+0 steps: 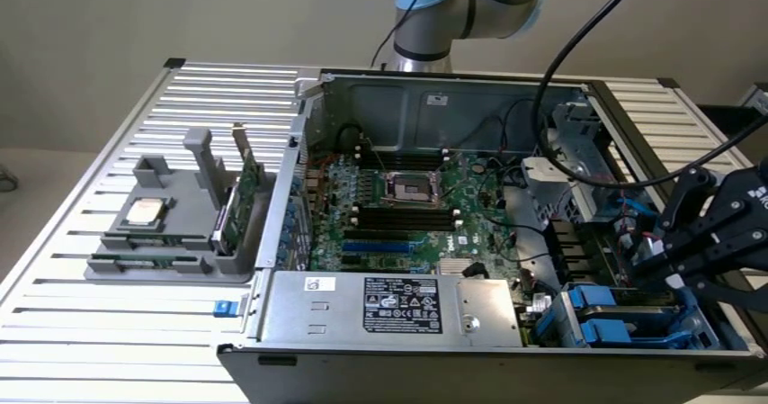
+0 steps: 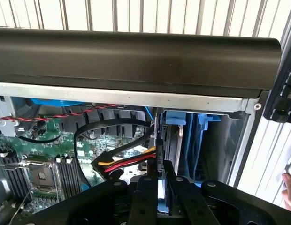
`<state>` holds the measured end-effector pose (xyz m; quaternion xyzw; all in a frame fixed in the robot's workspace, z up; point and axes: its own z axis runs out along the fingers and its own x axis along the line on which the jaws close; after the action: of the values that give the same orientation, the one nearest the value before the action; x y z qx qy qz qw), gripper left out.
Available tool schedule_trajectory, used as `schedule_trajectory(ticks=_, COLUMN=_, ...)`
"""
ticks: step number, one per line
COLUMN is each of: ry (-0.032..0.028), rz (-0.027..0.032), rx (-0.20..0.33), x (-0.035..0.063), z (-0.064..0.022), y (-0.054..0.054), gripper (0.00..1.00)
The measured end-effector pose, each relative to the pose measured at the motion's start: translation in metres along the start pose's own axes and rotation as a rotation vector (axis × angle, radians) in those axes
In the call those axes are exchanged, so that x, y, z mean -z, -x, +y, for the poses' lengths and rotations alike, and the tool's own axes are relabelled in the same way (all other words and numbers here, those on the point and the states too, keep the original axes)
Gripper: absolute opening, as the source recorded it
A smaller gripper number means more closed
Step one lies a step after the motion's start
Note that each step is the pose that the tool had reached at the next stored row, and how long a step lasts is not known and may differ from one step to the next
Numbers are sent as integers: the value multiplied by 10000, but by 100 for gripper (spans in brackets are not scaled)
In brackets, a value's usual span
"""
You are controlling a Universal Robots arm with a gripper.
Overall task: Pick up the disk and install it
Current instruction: 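Insert the first disk wire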
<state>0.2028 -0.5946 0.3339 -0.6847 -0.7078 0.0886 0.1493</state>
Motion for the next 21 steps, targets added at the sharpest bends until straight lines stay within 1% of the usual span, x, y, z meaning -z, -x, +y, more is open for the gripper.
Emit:
schedule_trajectory(ticks=3, ry=0, rz=-6, rx=-7, x=5, z=21, y=-12, gripper=17)
schedule_trajectory(ticks=4, ry=1, rz=-20, rx=-17, x=6, z=25, y=-16, gripper=17)
schedule_trajectory(ticks=7, ry=2, rz=-91, rx=-74, x=5, z=32, y=-25, gripper=17)
schedule_trajectory(ticks=17, ry=11, rz=-383, rx=-373, x=-9, z=40, y=-48, gripper=17)
schedule_trajectory(ticks=18, ry=13, rz=-405, rx=-409, x=-11, z=40, y=-49, gripper=17)
schedule_trajectory(ticks=19, ry=14, rz=-414, rx=-449, x=-13, z=41, y=-49, gripper=17)
schedule_trajectory(ticks=21, ry=21, rz=-414, rx=-551, x=-15, z=42, y=-49, gripper=17)
